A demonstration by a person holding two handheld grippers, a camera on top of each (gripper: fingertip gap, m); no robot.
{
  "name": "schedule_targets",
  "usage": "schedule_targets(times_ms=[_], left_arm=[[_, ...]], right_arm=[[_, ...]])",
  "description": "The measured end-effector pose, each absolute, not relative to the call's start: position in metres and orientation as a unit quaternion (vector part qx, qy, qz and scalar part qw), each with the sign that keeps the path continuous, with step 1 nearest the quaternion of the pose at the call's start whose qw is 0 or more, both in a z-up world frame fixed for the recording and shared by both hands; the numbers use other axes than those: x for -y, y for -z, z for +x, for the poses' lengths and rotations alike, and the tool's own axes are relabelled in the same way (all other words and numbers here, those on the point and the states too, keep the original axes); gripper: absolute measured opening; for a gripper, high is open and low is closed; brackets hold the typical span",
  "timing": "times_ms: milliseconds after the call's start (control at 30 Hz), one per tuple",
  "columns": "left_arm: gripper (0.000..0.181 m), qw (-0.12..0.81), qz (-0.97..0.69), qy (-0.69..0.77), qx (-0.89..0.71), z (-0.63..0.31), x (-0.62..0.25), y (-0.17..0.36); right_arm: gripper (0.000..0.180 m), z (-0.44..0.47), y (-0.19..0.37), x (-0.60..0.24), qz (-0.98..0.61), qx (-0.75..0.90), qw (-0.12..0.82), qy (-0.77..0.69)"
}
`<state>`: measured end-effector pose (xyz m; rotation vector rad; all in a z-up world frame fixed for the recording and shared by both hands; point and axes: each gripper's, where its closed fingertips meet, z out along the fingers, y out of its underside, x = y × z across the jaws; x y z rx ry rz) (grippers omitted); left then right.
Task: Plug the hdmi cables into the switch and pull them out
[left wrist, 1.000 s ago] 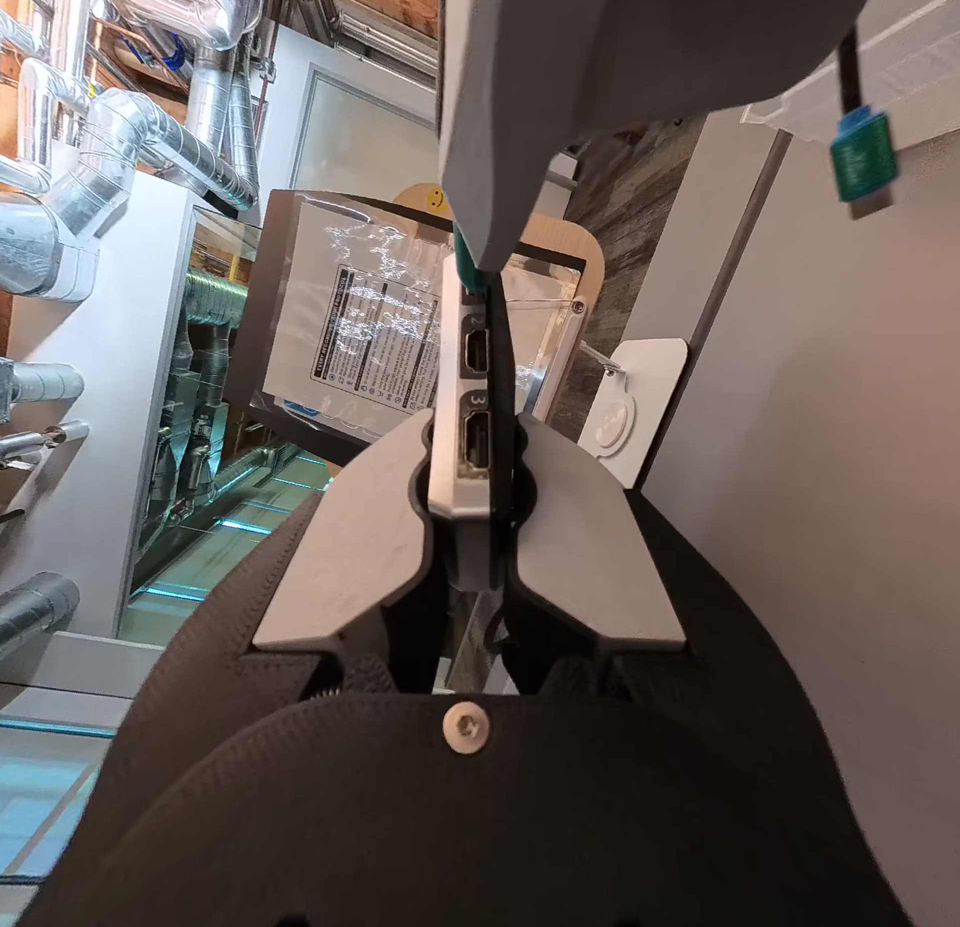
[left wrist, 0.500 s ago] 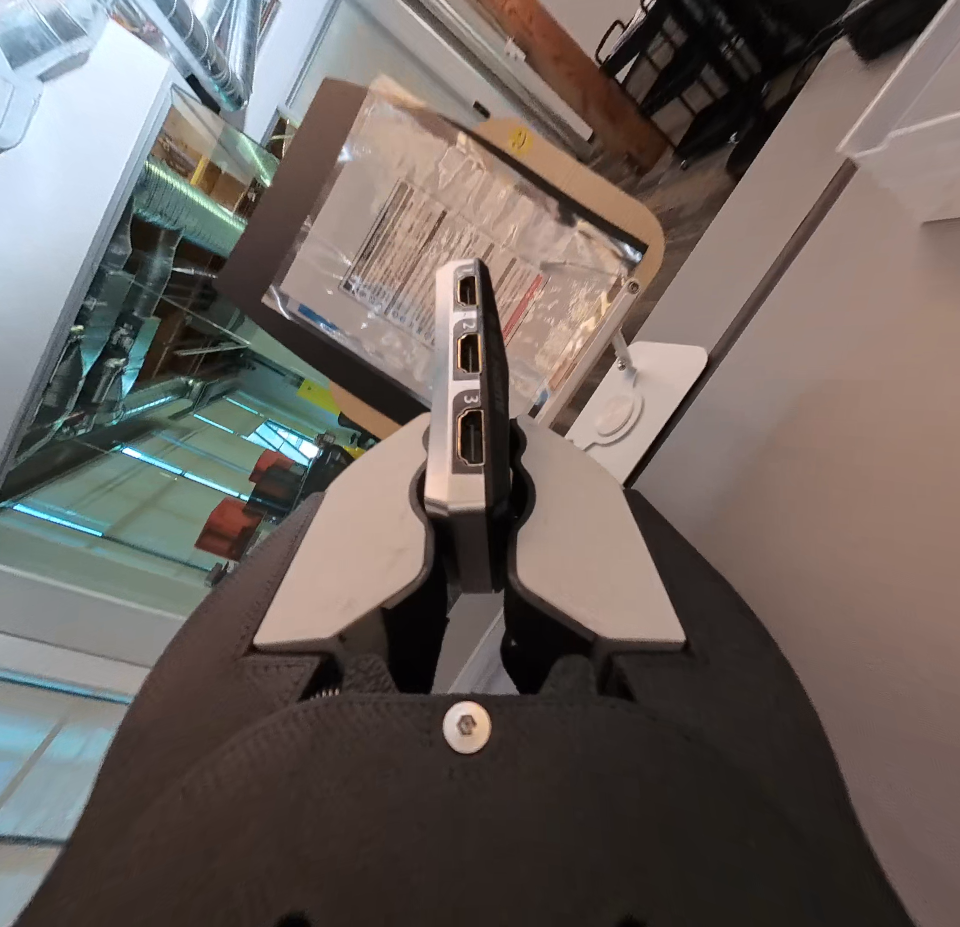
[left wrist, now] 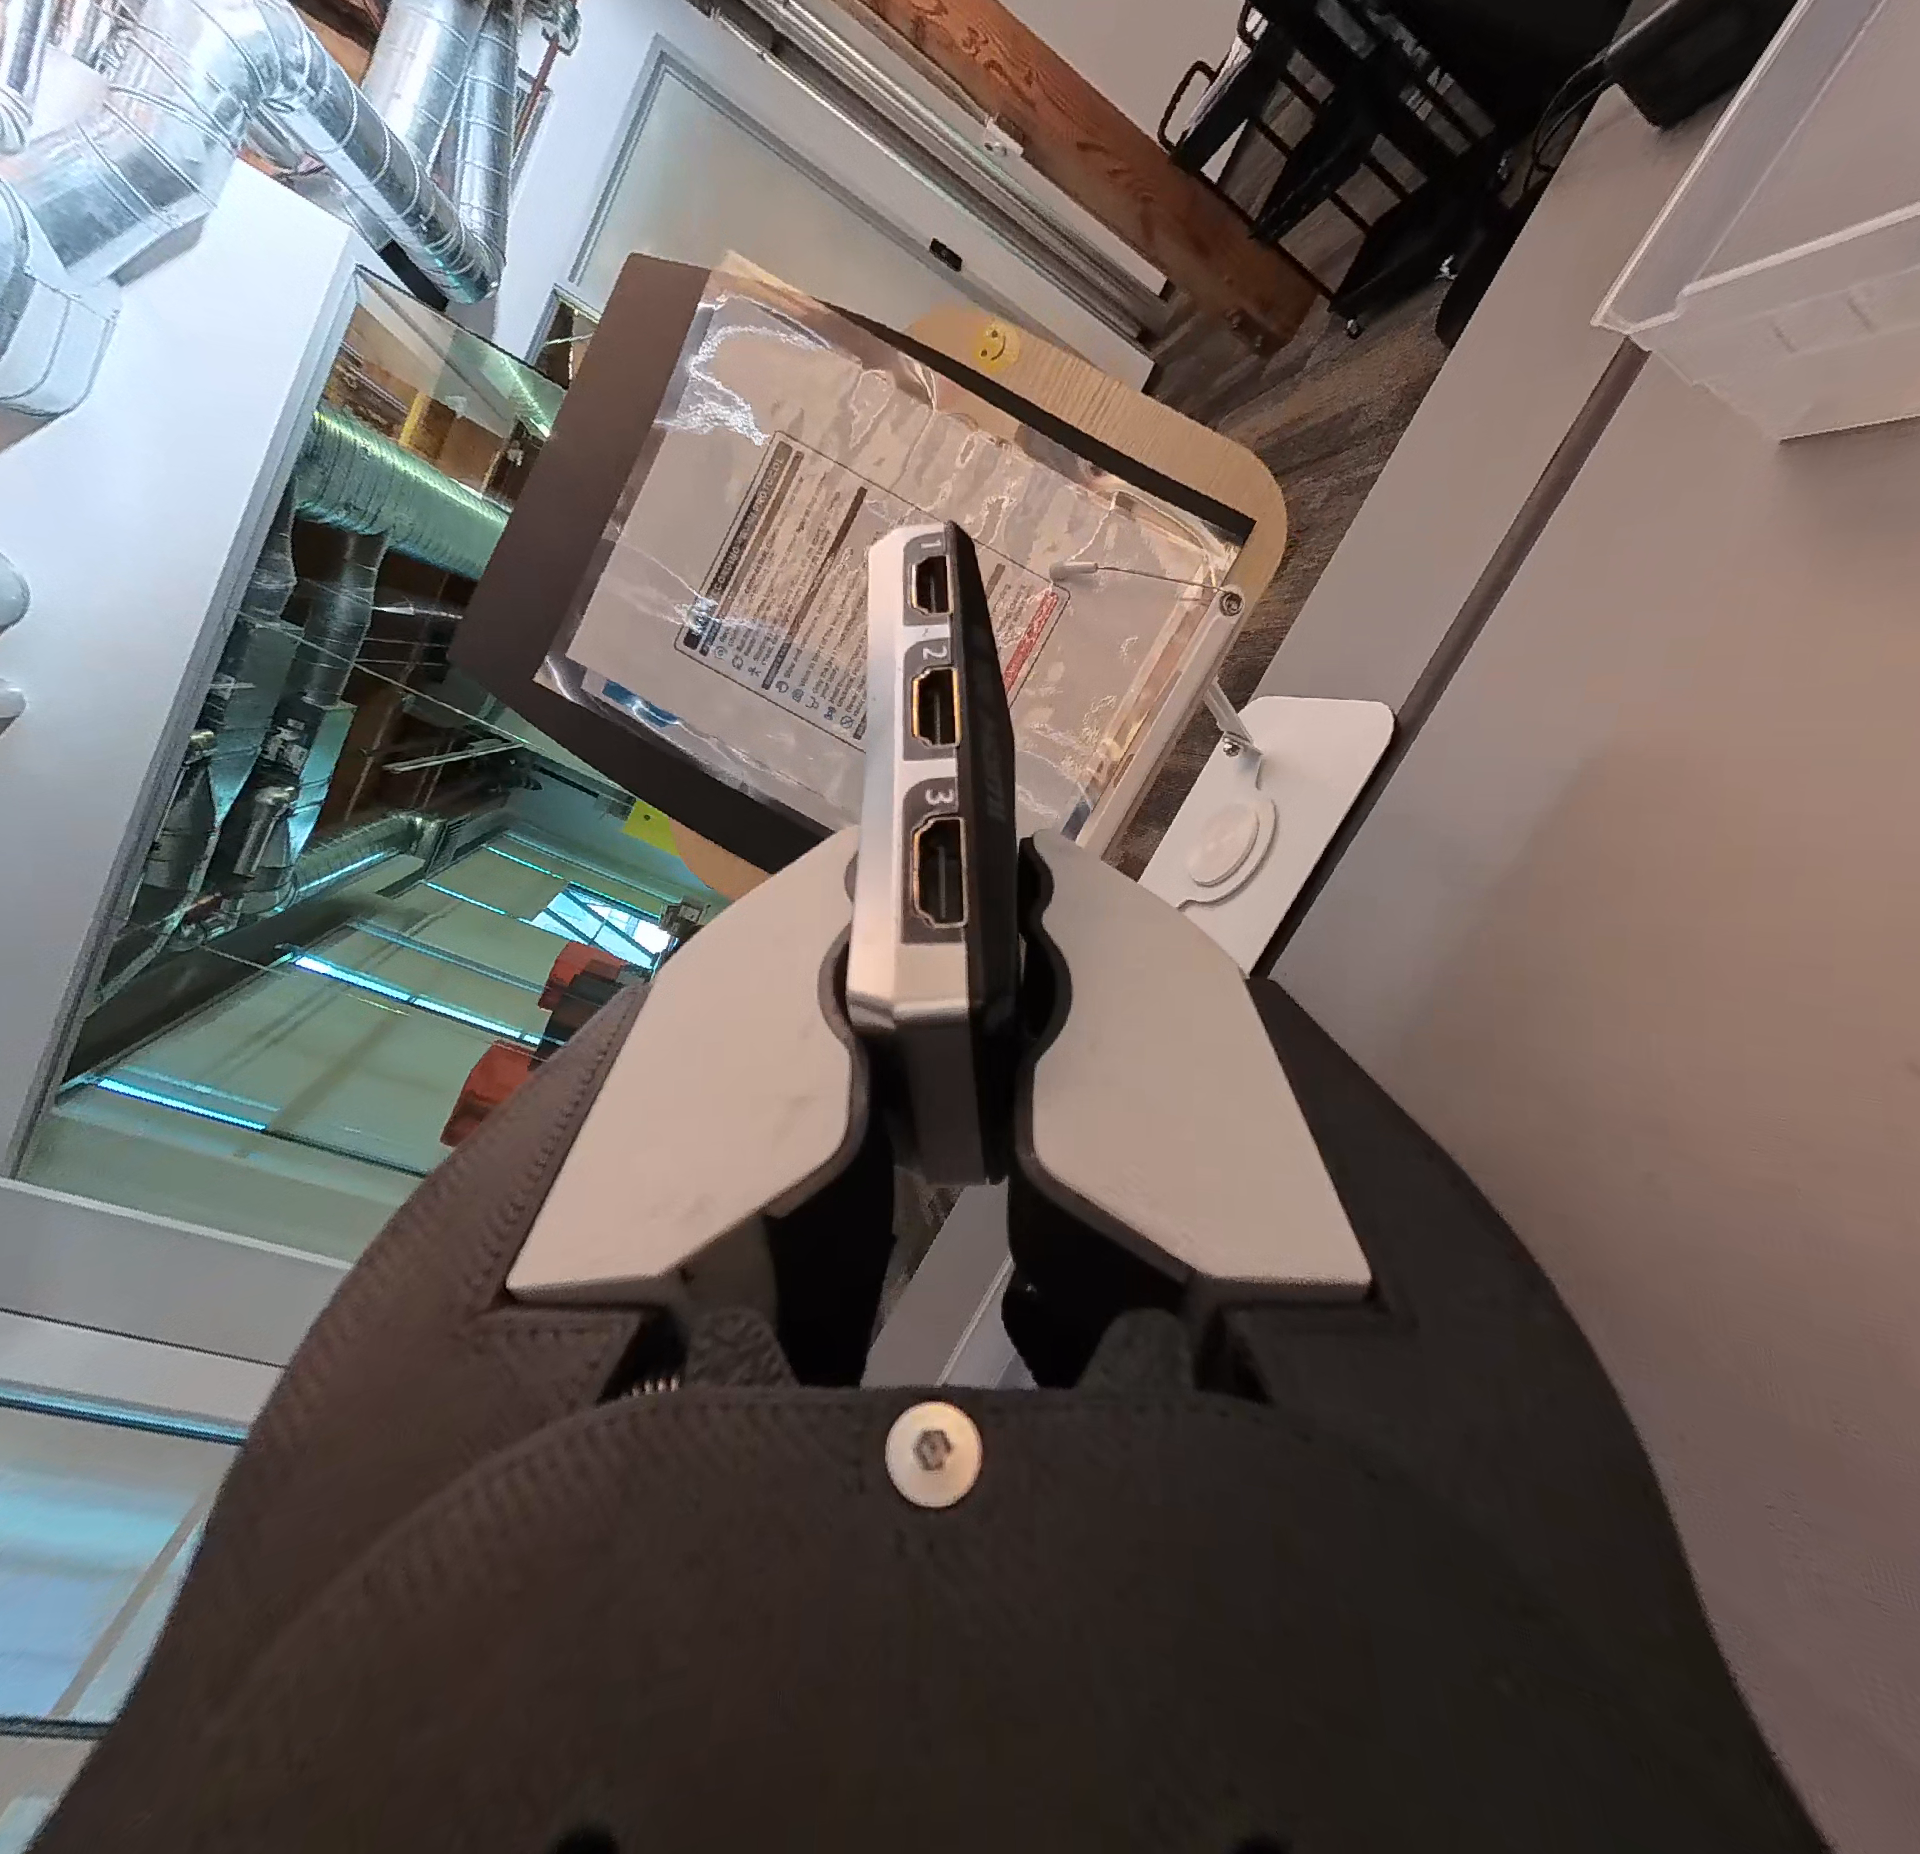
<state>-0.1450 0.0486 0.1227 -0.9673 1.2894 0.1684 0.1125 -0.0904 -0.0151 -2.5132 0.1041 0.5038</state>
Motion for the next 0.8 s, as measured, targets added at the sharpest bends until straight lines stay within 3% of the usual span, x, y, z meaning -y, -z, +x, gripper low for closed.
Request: schedule_targets(times_ms=[200, 300, 333, 433, 567, 700, 800], left_arm=[[0.022, 0.688, -0.427, -0.076, -0.582, -0.141, -0.044, -0.121], [0.022, 0.687, -0.426, -0.075, -0.584, -0.141, -0.043, -0.121], [0.022, 0.687, -0.426, -0.076, -0.583, -0.141, -0.043, -0.121], [0.022, 0.689, -0.425, -0.077, -0.581, -0.143, -0.043, -0.123], [0.022, 0.692, -0.424, -0.078, -0.578, -0.145, -0.042, -0.126], [0.022, 0.692, -0.422, -0.079, -0.581, -0.143, -0.039, -0.125], [0.022, 0.688, -0.420, -0.080, -0.587, -0.140, -0.037, -0.122]], right_arm=[[0.022, 0.125, 0.089, 0.104, -0.976, -0.034, 0.112, -0.181], [0.019, 0.119, 0.099, 0.098, -0.970, -0.018, 0.093, -0.225], [0.031, 0.117, 0.097, 0.096, -0.965, -0.016, 0.099, -0.242], [0.037, 0.118, 0.084, 0.104, -0.961, -0.010, 0.115, -0.249], [0.034, 0.138, 0.044, 0.118, -0.955, -0.010, 0.206, -0.213], [0.037, 0.225, -0.004, 0.101, -0.919, -0.029, 0.393, 0.006], [0.034, 0.259, -0.002, 0.097, -0.901, -0.013, 0.423, 0.095]])
